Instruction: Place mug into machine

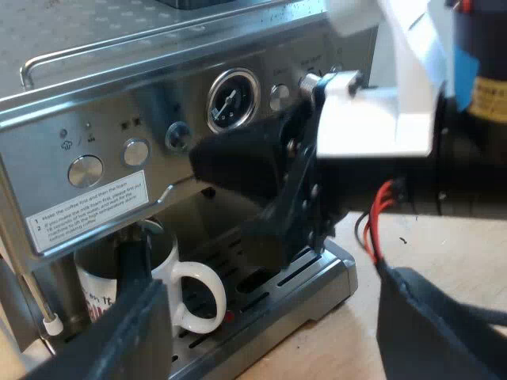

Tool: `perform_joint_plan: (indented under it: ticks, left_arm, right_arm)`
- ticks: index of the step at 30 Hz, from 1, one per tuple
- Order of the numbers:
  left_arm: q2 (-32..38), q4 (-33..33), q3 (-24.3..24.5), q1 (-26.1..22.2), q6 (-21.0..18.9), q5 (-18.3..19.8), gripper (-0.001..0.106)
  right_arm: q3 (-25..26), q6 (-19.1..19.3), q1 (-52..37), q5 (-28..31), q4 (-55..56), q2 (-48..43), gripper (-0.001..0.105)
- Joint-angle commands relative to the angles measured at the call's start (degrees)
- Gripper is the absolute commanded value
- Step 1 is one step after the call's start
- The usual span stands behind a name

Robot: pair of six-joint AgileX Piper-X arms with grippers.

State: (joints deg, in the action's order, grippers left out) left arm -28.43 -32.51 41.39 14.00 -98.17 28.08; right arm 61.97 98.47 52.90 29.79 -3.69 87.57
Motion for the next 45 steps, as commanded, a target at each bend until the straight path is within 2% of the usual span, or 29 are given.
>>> perform_joint_plan:
  ticks: [1,16,20,45]
  left_arm:
    - [0.1,1.1,-0.1,0.3,-0.9,0.5,0.058]
    - [0.1,1.1,-1.6,0.3,-0.9,0.5,0.058]
    - [0.1,1.1,-1.6,0.3,-0.9,0.9,0.058]
    - [0.1,1.1,-1.6,0.3,-0.9,0.9,0.058]
  right_arm:
    - [0.7,0.7,-0.1,-0.5,-1.6,-0.1,0.000]
    - [0.8,3.4,-0.1,-0.4,-6.4,1.8,0.000]
    - [0.8,4.7,-0.1,2.8,-8.0,2.4,0.000]
    - [0.8,5.3,-1.2,2.9,-10.0,1.6,0.000]
